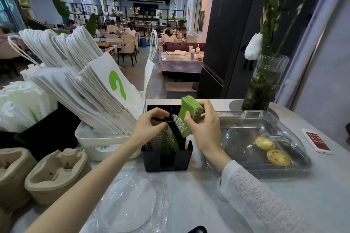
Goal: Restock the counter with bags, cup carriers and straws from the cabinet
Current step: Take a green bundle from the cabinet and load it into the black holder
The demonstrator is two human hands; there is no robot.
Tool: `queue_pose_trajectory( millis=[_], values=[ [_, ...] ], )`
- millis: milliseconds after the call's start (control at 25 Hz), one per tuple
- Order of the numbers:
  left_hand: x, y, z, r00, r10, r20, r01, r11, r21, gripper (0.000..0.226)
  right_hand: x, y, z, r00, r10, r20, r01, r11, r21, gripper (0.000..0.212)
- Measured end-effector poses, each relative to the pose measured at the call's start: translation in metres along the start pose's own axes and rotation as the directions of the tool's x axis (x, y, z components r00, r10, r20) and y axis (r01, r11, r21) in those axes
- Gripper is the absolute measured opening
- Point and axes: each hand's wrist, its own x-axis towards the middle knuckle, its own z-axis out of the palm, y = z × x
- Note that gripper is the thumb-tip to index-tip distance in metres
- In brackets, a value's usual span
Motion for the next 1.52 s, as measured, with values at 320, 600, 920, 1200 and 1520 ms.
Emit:
queue_pose_trajectory(
  millis=[320, 600, 920, 1200, 1520],
  values=[
    [-0.014, -0.014, 0.005, 0.976, 0.161, 0.144, -0.214, 0.807, 0.551, 0.058, -0.010, 0.018, 0.021, 0.991, 0.093, 0.099, -0.070, 0.974, -0.214, 0.029],
    [-0.015, -0.017, 0.009, 0.992, 0.105, 0.076, -0.129, 0.785, 0.606, 0.060, -0.008, 0.021, 0.043, 0.948, 0.051, 0.314, 0.098, 0.893, -0.440, 0.029],
    [-0.014, -0.013, 0.009, 0.995, 0.066, 0.073, -0.098, 0.730, 0.677, 0.071, -0.003, 0.022, 0.053, 0.861, 0.232, 0.453, 0.031, 0.864, -0.503, 0.050],
    [-0.016, -0.009, 0.009, 0.995, 0.042, 0.090, -0.090, 0.765, 0.637, 0.068, -0.001, 0.024, 0.053, 0.812, 0.290, 0.506, -0.014, 0.877, -0.481, 0.079],
    [-0.016, -0.010, 0.010, 0.993, 0.057, 0.106, -0.110, 0.788, 0.605, 0.072, 0.000, 0.017, 0.044, 0.757, 0.319, 0.570, -0.054, 0.900, -0.432, 0.084]
  ],
)
